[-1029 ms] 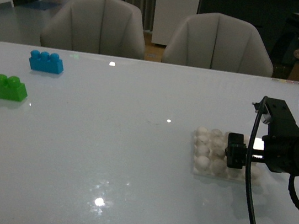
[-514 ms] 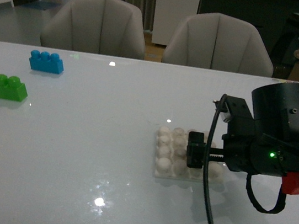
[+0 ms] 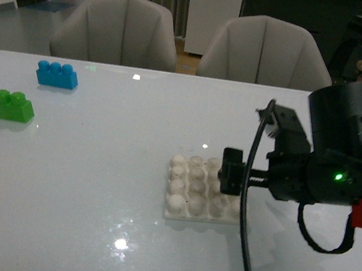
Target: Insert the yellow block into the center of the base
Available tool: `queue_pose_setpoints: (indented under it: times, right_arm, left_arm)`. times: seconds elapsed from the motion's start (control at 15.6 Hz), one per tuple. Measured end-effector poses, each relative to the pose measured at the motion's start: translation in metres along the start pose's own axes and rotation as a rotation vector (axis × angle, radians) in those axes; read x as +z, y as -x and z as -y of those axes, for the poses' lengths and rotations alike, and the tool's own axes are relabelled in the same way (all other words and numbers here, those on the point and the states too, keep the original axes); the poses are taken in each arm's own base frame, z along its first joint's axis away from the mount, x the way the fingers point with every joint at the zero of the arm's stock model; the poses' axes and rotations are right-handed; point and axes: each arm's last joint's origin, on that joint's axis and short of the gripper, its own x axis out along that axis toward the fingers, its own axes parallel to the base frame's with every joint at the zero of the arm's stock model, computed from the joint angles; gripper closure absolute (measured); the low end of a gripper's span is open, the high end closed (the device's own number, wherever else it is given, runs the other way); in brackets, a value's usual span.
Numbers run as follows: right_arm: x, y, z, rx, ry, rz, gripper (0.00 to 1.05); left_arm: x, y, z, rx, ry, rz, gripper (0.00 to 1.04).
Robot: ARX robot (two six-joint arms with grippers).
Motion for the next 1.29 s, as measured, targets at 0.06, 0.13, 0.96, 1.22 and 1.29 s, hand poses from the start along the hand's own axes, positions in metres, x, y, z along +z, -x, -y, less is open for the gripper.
queue_pose_setpoints:
  times: [0.06,0.13,0.96,1.22,1.29]
  right_arm:
    - [0.018,0.020,0.007,0.007,-0.020,0.067,0.06]
    - [0.033,0.041,0.013,0.013,-0.035,0.126,0.06]
    - [-0.028,0.316,0.013,-0.049,-0.183,0.559,0.06]
    - [-0.076,0.323,0.001,-0.310,0.116,0.790,0.49]
    - [-0.083,0.319,0.004,-0.324,0.144,0.809,0.60]
  left_arm:
    - [0.000,0.000,0.000,0.000,0.000,0.000,0.07]
    - [0.000,0.000,0.000,0.000,0.000,0.000,0.07]
    - [0.000,0.000,0.000,0.000,0.000,0.000,0.07]
    - [0.000,0.000,0.000,0.000,0.000,0.000,0.07]
    - [0.000,0.000,0.000,0.000,0.000,0.000,0.07]
